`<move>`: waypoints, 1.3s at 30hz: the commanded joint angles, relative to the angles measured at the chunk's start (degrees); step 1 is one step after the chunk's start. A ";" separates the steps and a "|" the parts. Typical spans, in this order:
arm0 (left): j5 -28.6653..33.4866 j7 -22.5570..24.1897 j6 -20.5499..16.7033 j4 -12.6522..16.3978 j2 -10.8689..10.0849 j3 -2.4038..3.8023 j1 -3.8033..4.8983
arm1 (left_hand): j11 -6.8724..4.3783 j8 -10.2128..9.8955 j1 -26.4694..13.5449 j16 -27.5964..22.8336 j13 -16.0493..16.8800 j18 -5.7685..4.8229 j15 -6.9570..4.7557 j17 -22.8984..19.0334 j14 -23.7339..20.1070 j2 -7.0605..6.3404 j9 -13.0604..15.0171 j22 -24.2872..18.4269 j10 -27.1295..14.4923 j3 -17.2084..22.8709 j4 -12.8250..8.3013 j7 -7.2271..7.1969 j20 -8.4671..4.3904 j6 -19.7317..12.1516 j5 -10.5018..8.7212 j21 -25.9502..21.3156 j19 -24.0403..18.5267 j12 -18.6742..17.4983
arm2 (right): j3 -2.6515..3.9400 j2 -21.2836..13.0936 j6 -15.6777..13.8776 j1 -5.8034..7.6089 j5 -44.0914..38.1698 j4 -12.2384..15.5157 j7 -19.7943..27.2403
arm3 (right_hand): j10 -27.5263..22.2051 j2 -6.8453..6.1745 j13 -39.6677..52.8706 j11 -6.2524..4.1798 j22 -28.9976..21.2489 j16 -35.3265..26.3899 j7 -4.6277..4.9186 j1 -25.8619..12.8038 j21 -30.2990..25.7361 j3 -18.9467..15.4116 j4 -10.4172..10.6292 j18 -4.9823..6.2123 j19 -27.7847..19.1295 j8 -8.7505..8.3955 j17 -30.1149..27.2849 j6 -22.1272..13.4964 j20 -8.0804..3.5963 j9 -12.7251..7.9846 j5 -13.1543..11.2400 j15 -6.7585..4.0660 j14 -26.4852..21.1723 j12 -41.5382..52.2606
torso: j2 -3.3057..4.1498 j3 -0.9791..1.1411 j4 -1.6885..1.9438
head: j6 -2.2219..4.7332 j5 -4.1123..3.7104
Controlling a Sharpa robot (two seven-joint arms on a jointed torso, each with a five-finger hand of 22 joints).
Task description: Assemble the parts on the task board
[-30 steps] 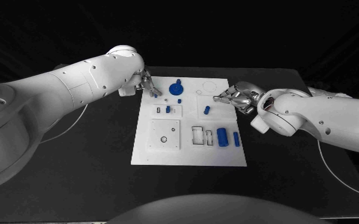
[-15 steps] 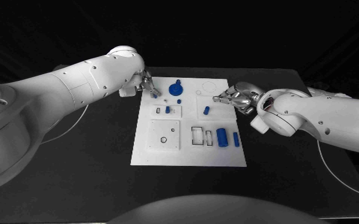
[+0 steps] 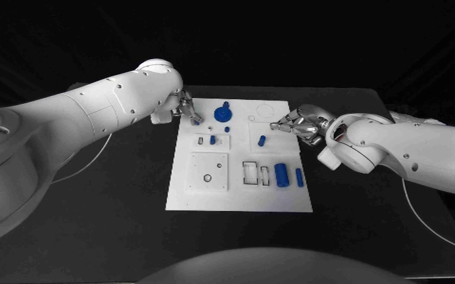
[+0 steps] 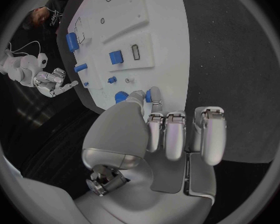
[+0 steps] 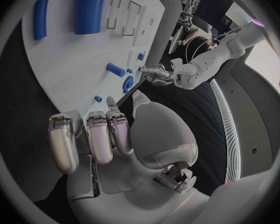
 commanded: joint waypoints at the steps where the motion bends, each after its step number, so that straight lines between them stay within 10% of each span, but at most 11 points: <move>1: 0.38 1.19 0.58 0.11 -0.02 0.01 0.00 | -0.47 -0.26 1.24 0.15 15.04 -0.87 -0.43 15.08 6.07 0.00 0.15 15.09 5.91 1.09 0.07 0.00 -0.34 0.45 0.48 0.36 6.13 0.14 | -0.01 0.04 0.81 -0.04 -0.48 -0.04 -0.05 | 6.11 0.47 15.06 0.36 15.08 0.23 0.15 0.30 0.26 -0.23 -0.19 -0.81 6.00 0.34 15.10 -0.25 0.60 0.09 0.31 0.35 5.86 -0.28 | 0.00 -0.01 0.00 | 0.05 0.01; 39: 5.30 3.52 -1.12 4.26 -3.94 0.11 1.18 | -0.59 -0.35 3.31 0.15 15.04 -0.87 -0.55 15.08 6.07 -0.59 0.44 15.09 5.91 4.17 0.15 -0.11 -0.42 1.47 0.84 0.36 6.13 0.14 | -0.03 -0.04 0.97 -0.04 -0.53 -0.30 -0.61 | 6.11 0.51 15.06 0.38 15.08 0.23 0.17 0.34 0.26 -0.23 -0.22 -0.81 6.00 0.37 15.10 -0.25 0.63 0.09 0.37 0.37 5.86 -0.28 | 0.00 0.06 0.02 | -0.04 0.19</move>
